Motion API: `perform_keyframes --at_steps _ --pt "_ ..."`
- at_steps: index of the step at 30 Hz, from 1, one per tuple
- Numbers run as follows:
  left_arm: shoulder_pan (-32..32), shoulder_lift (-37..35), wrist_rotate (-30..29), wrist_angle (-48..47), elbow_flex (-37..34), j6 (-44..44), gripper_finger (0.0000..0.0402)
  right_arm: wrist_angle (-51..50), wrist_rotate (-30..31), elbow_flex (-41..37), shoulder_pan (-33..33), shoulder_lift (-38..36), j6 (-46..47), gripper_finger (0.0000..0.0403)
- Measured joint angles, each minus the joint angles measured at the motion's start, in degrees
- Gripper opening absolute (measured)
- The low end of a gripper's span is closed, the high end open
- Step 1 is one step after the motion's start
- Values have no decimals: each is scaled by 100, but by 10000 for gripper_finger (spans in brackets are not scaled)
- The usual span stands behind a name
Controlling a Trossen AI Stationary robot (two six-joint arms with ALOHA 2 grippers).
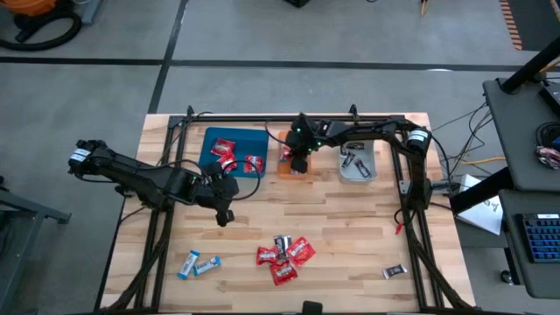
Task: Sort candy
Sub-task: Put the red candy into the blue bin
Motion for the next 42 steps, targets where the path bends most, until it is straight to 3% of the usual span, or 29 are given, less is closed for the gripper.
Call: perform_keyframes --at_steps 13,19,24,29,33,37,42 --pt "2 0 9 -69 0 -78 0 -423 7 814 2 -36 -125 13" --pt "-2 0 19 -488 0 -279 0 107 -47 1176 82 -39 166 13" --pt "-3 0 75 -697 0 -410 0 1144 -92 1214 266 59 653 13" --pt "-8 0 688 -760 0 -536 0 2140 -82 1205 513 403 1395 13" --pt "-43 0 1289 -1008 0 -967 0 2518 -57 1240 669 783 1437 14" --pt "-231 0 1539 -1284 0 -1428 0 2517 -50 1372 746 1063 1519 49" --pt "-602 0 1541 -1437 0 -1782 0 2517 -42 1461 741 1242 1597 125"
